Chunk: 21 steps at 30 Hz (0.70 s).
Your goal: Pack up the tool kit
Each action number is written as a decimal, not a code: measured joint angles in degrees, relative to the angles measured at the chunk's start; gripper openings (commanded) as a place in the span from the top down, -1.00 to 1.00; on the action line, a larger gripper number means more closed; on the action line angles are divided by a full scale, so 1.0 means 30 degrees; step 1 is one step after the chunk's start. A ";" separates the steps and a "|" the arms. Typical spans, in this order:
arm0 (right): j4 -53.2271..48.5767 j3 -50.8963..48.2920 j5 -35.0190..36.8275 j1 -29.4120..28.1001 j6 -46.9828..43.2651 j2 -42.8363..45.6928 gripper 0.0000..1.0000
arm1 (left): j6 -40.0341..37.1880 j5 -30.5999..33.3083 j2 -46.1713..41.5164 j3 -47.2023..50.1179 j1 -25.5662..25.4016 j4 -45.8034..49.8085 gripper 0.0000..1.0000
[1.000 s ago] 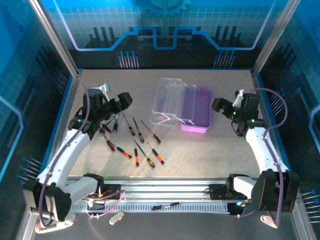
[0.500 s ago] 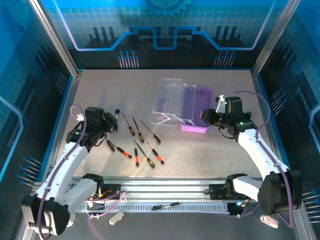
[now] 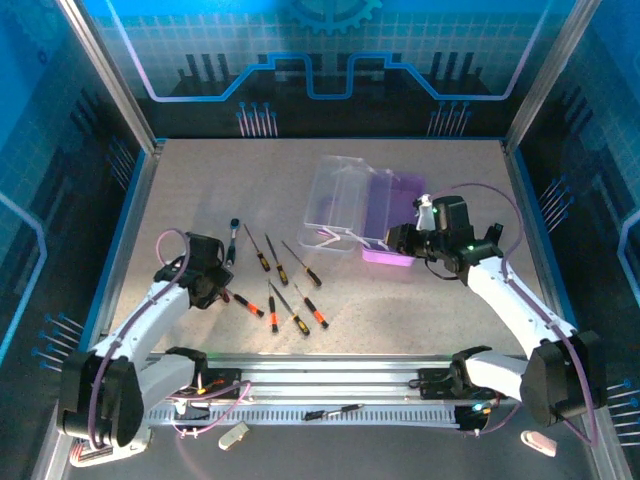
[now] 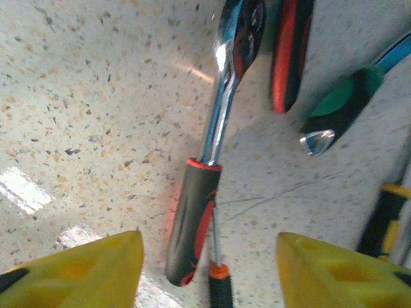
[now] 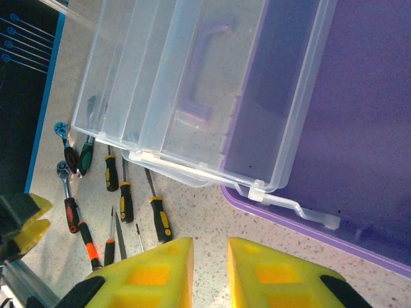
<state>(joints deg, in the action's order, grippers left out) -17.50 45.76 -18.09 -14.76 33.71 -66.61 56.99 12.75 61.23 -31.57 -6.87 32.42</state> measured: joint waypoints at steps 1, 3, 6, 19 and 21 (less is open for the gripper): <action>0.0000 0.0000 -0.0022 -0.0066 0.0066 -0.0044 0.57 | 0.0000 -0.0109 0.0255 0.0109 0.0073 -0.0233 0.01; -0.0007 0.0007 -0.0080 -0.0160 0.0131 -0.0073 0.56 | -0.0036 -0.0372 0.0816 0.0168 0.0321 -0.0794 0.00; -0.0007 0.0007 -0.0131 -0.0204 0.0131 -0.0109 0.57 | -0.0095 -0.0692 0.1632 0.0168 0.0867 -0.1501 -0.07; -0.0007 0.0007 -0.0124 -0.0233 0.0131 -0.0423 0.57 | -0.0612 -0.1494 0.3716 0.0393 0.2295 -0.3089 0.13; -0.0007 0.0007 -0.0124 -0.0233 0.0131 -0.0423 0.57 | -0.0692 -0.1537 0.3723 0.0393 0.2375 -0.3038 0.20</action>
<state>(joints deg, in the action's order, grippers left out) -17.52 45.78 -18.46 -15.46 34.11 -67.88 54.92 8.14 72.40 -30.39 0.25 23.31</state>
